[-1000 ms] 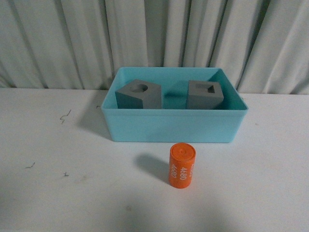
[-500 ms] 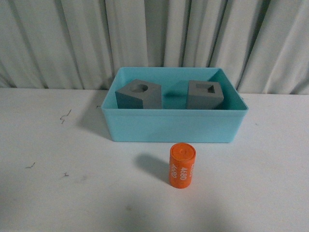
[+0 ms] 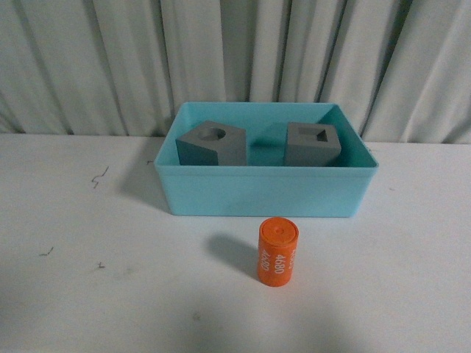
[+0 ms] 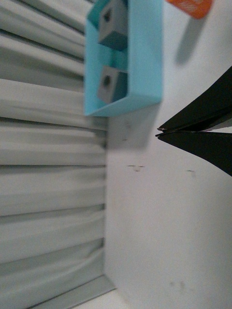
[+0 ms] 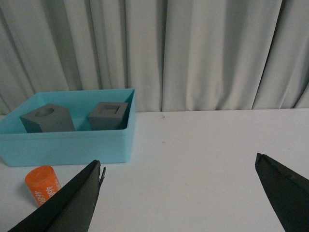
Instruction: Place gray and orange parts in blue box
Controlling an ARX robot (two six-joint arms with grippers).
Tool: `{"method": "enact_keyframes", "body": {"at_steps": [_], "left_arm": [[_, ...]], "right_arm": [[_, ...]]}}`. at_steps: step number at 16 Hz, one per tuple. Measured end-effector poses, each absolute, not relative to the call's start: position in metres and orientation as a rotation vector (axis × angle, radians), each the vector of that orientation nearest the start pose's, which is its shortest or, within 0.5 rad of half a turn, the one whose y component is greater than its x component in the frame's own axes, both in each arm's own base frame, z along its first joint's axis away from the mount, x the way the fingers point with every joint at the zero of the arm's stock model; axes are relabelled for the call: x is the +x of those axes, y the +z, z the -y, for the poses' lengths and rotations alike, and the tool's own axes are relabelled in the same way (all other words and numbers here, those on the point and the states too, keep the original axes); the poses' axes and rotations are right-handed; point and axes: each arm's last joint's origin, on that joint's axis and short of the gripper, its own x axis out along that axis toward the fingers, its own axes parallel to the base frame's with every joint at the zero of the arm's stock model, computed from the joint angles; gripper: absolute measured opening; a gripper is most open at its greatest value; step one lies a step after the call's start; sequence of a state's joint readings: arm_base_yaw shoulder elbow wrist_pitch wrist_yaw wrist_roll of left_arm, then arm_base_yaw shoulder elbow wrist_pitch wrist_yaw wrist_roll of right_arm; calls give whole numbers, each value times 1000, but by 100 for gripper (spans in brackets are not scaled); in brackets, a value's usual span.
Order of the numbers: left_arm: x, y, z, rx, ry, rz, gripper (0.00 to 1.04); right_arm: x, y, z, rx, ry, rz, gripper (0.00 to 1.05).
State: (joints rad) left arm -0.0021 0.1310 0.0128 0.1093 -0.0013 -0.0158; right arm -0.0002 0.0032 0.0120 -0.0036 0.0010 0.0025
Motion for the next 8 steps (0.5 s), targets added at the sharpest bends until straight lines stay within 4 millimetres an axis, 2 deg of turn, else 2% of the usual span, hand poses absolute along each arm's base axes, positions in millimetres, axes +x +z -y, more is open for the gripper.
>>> {"method": "enact_keyframes", "body": {"at_steps": [1,2,8], "left_arm": [[99,163,0,-16,-3,-42,2],[97,169,0,-15,-3,22,2],[97,166,0,-15,-2,1,2]], "right_arm": [[97,167,0,2,-2,5,98],[97,167,0,2,-1,4,98],[97,167,0,2,-1,5,98]]}}
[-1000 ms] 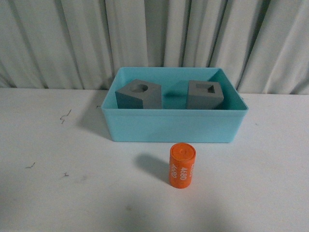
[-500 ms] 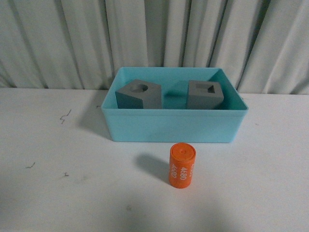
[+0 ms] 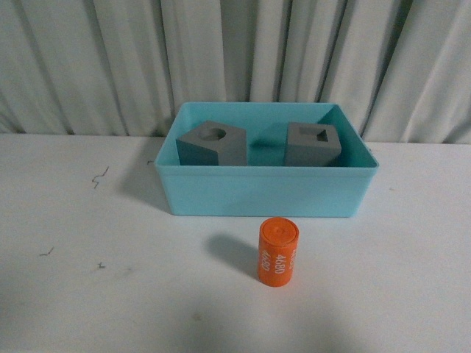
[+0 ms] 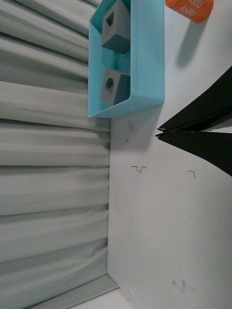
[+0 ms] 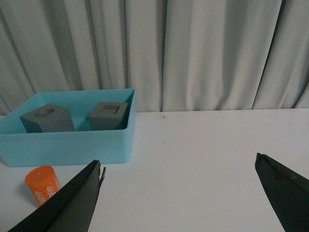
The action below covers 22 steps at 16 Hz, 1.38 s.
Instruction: Place gray and orange parts in blue box
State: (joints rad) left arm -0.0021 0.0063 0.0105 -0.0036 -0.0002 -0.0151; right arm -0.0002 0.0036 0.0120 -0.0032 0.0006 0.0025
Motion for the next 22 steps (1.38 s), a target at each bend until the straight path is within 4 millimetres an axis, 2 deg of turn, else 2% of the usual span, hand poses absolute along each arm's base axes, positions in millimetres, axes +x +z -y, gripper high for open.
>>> {"method": "enact_keyframes", "body": {"at_steps": [8,15,16,17,18,19,22], "left_arm": [[97,166,0,-15,-2,1,2],[97,166,0,-15,-2,1,93],[97,166,0,-14,-2,1,100],[97,166,0,-14,-2,1,97],[97,166,0,-14,-2,1,98],[97,166,0,-14,-4,2,98],[97,166,0,-14,-1,1,98]], "right_arm": [[97,167,0,2,-1,5,98],[97,167,0,2,-1,5,98],[97,167,0,2,-1,5,98],[97,167,0,2,-1,5,98],[97,165,0,51,-52,-108,98],[110,166,8,151,-79,-223,98],[136,161,43,158,-72,-268,98]]}}
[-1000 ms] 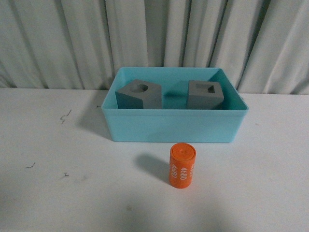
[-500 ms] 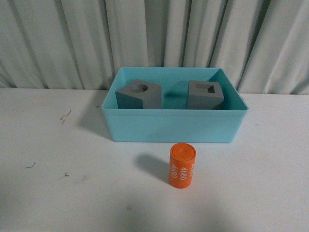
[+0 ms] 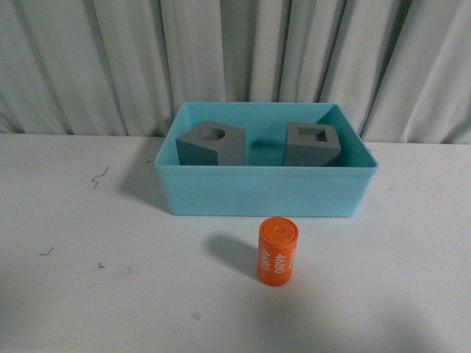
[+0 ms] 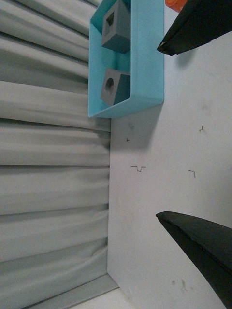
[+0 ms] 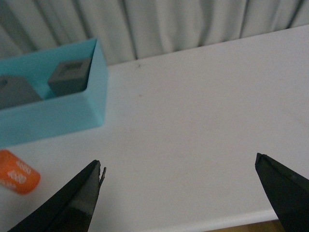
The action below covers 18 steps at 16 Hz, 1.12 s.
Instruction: Place gray and orange parts in blue box
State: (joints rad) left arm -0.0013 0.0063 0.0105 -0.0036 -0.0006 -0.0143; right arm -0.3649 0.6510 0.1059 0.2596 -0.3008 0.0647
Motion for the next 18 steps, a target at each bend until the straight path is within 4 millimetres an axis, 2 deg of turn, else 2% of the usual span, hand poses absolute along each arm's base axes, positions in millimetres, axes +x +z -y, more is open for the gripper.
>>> {"method": "enact_keyframes", "body": {"at_steps": [2,5,7,8,9,11,14,18], "left_arm": [[97,166,0,-14,-1,1,98],[97,166,0,-14,-1,1,98],[97,166,0,-14,-1,1,98],[97,166,0,-14,-1,1,98],[97,166,0,-14,-1,1,98],[97,166,0,-14,-1,1,98],[97,166,0,-14,-1,1,98],[97,166,0,-14,-1,1,98]], "right_arm": [[166,144,41,54,200,-394,98],[183,110,25,-11,517,-635,98],[198,97,11,-139,671,-685,98],[208,96,7,-196,700,-676,98],[227,90,0,-283,722,-667,98],[248,80,-15,-339,775,-686,98],[285,82,-40,-414,813,-630,98],[313,78,-62,-420,848,-613,98]]}}
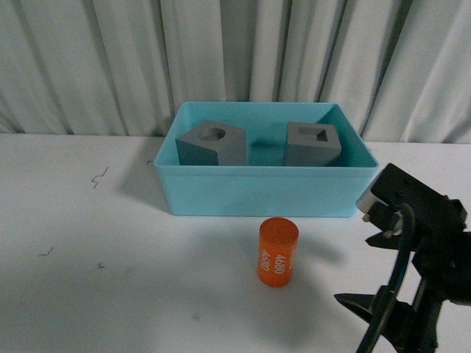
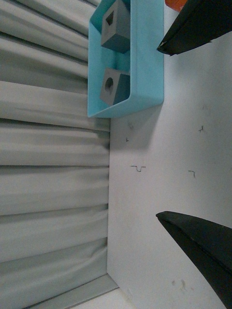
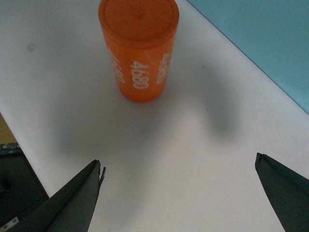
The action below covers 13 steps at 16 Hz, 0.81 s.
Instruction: Place gray and orange parts in blue box
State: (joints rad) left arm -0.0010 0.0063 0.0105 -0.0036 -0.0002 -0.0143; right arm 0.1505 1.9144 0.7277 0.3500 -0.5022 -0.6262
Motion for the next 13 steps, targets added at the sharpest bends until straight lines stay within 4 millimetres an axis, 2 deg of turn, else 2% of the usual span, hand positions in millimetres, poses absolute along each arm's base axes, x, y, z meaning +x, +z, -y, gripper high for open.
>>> {"method": "enact_keyframes", "body": {"at_steps": [2,5,8,13], "left_arm": [[97,166,0,-14,-1,1,98],[97,166,0,-14,-1,1,98],[97,166,0,-14,-1,1,98],[97,166,0,-14,-1,1,98]], "right_arm": [[323,79,-77,-401,882,-602,98],[333,80,-90,-390,899,-585,98],[339,74,-96,-378,898,-586,98],[355,67,-117,-379,923,-576,98]]}}
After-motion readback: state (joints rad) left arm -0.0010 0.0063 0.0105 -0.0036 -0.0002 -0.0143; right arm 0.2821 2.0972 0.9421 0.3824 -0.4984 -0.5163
